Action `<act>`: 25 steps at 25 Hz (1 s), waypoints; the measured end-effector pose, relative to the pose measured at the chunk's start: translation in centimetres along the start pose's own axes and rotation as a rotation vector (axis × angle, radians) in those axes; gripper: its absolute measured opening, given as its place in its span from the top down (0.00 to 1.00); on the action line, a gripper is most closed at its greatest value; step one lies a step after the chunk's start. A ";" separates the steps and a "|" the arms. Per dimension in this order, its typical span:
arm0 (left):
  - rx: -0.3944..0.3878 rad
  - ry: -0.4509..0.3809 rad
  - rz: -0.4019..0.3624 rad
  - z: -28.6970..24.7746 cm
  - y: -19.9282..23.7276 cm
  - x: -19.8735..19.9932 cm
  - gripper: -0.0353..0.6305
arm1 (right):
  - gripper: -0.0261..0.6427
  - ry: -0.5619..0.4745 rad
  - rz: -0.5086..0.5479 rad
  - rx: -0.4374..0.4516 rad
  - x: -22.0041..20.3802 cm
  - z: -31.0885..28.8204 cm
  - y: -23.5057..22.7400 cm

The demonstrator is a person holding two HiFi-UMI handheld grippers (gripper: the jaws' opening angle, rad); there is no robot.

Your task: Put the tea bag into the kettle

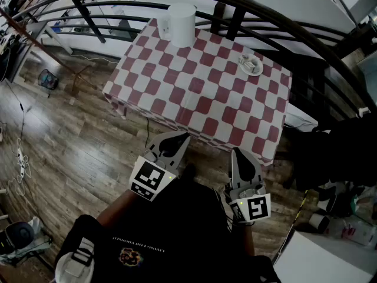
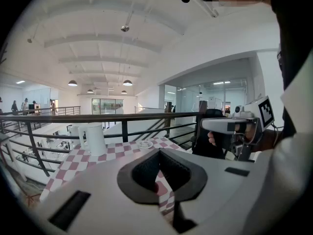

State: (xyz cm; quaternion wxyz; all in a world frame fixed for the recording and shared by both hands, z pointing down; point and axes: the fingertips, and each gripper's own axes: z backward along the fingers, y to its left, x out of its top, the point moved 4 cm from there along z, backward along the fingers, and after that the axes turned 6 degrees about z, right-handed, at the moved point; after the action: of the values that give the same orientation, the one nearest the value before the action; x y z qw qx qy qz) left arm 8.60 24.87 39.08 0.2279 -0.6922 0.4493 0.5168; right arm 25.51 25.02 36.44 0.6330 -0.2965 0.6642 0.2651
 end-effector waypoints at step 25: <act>0.058 0.011 0.011 -1.5 6.2 1.2 0.95 | 0.94 -0.027 -0.004 0.046 -0.1 -7.0 -2.0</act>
State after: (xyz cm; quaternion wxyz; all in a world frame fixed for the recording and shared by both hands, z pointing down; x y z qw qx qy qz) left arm 4.15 20.19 39.47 0.2425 -0.6856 0.4692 0.5010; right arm 22.19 18.60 37.02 0.6490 -0.2796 0.6610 0.2525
